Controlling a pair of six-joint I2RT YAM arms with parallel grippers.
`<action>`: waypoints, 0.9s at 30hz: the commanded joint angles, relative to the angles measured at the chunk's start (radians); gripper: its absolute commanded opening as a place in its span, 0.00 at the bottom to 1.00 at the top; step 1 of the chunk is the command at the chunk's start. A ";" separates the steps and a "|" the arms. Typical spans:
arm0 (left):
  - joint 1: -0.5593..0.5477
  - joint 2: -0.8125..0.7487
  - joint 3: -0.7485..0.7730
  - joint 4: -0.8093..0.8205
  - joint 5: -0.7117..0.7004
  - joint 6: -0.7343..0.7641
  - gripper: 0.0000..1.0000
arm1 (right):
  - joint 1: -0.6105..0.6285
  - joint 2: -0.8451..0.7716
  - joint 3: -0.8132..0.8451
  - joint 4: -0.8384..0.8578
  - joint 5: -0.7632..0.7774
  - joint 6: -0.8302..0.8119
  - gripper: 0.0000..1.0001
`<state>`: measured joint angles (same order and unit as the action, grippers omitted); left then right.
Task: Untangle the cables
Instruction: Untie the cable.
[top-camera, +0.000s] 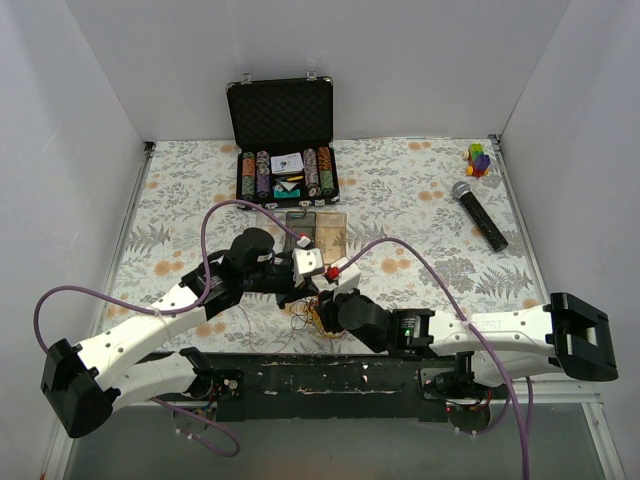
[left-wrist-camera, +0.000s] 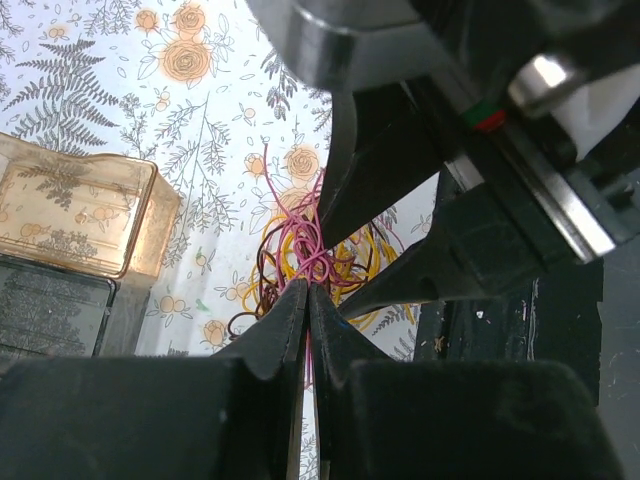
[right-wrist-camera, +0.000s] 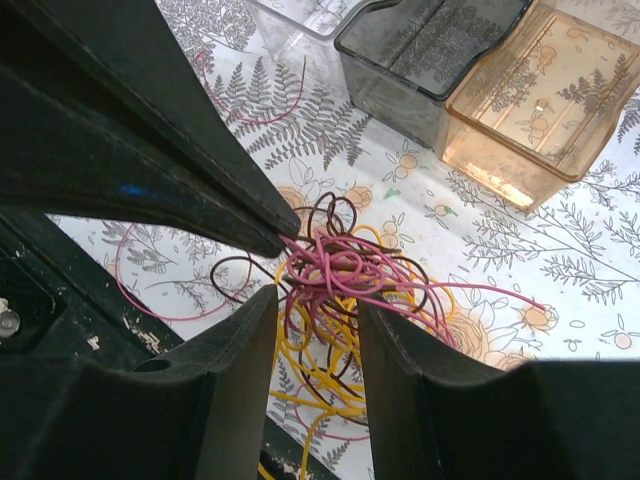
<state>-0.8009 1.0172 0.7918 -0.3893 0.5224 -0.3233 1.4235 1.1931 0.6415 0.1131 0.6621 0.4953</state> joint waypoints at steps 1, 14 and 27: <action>-0.007 -0.020 0.041 -0.005 0.001 -0.014 0.00 | 0.002 0.033 0.058 0.083 0.071 0.023 0.45; -0.011 -0.031 0.069 -0.031 -0.012 -0.025 0.00 | -0.054 0.000 0.015 0.057 0.059 0.089 0.07; -0.009 -0.097 0.198 -0.175 -0.194 0.046 0.00 | -0.054 -0.248 -0.189 -0.171 -0.012 0.216 0.01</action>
<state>-0.8345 1.0031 0.8906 -0.4759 0.4568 -0.3157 1.3758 0.9714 0.5186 0.1493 0.6018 0.6743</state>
